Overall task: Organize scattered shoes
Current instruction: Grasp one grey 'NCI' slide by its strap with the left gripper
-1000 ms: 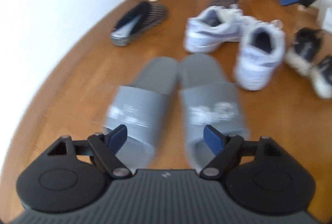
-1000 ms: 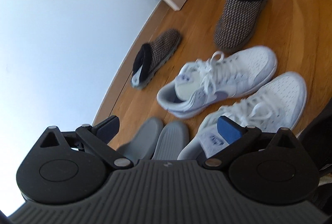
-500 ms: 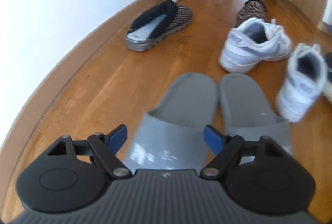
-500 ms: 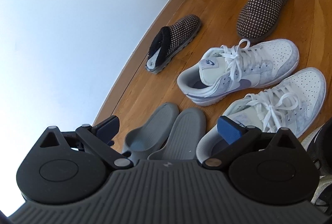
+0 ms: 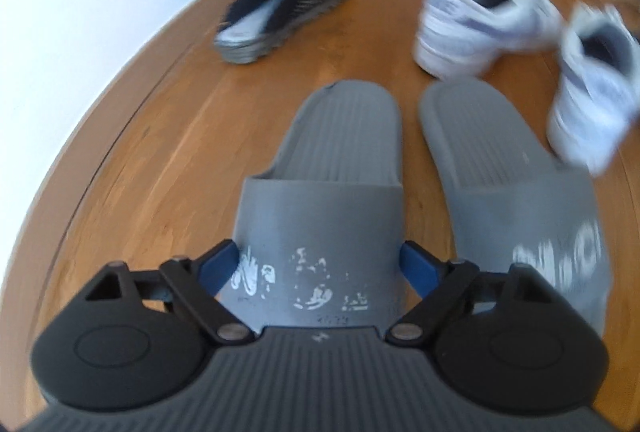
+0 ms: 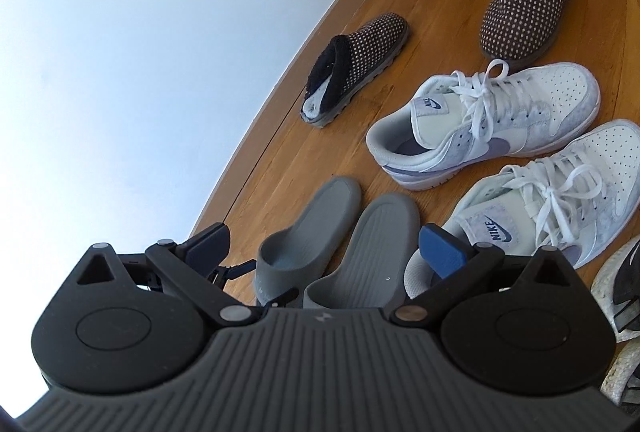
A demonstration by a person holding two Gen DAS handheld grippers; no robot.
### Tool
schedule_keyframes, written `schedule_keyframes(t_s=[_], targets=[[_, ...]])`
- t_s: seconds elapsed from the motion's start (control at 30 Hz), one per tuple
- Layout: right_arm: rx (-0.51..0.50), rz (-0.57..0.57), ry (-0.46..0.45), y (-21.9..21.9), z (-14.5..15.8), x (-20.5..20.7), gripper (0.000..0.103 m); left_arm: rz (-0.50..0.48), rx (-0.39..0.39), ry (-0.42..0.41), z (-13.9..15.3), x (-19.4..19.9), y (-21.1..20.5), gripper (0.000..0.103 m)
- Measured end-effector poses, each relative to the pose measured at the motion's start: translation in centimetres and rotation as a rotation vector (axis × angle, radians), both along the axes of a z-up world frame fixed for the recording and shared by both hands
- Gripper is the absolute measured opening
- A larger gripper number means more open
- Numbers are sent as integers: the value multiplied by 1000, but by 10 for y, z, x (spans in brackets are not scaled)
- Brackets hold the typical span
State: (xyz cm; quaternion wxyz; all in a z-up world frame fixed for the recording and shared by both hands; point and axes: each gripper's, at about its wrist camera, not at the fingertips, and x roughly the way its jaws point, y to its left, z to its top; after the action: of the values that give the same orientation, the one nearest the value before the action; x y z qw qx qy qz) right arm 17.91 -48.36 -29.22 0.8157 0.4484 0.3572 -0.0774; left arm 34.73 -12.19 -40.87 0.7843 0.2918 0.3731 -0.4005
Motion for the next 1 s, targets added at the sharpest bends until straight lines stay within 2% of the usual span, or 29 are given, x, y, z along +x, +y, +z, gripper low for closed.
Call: schedule_keyframes(t_s=[0.1, 0.27, 0.37, 0.4, 0.53, 0.67, 0.73, 0.8, 0.83, 0.9, 0.93, 1.0], targets=[[7, 2, 2, 1, -1, 0, 103, 108, -20, 14, 3, -1, 2, 85], [22, 4, 6, 4, -3, 0, 103, 267, -6, 54, 11, 0, 0, 84], [32, 11, 4, 7, -4, 1, 103, 458, 6, 82, 18, -1, 8, 82], [34, 15, 2, 9, -4, 2, 103, 491, 7, 78, 19, -3, 9, 82], [46, 27, 2, 16, -6, 3, 103, 569, 6, 64, 28, -15, 25, 71], [60, 44, 9, 24, -7, 4, 103, 515, 41, 33, 26, -30, 28, 71], [68, 54, 5, 29, -5, 4, 103, 453, 53, 28, 25, -40, 27, 64], [70, 63, -2, 33, -2, 4, 103, 365, 4, 34, 33, -47, 30, 68], [69, 66, -5, 34, -1, 3, 103, 308, -35, 16, 38, -47, 31, 78], [67, 76, -15, 36, 3, 1, 103, 252, -55, -16, 40, -47, 30, 85], [65, 79, -17, 36, 4, 0, 103, 229, -51, -30, 41, -45, 30, 85], [67, 76, -16, 35, 5, -1, 103, 244, -37, -3, 34, -30, 32, 85]])
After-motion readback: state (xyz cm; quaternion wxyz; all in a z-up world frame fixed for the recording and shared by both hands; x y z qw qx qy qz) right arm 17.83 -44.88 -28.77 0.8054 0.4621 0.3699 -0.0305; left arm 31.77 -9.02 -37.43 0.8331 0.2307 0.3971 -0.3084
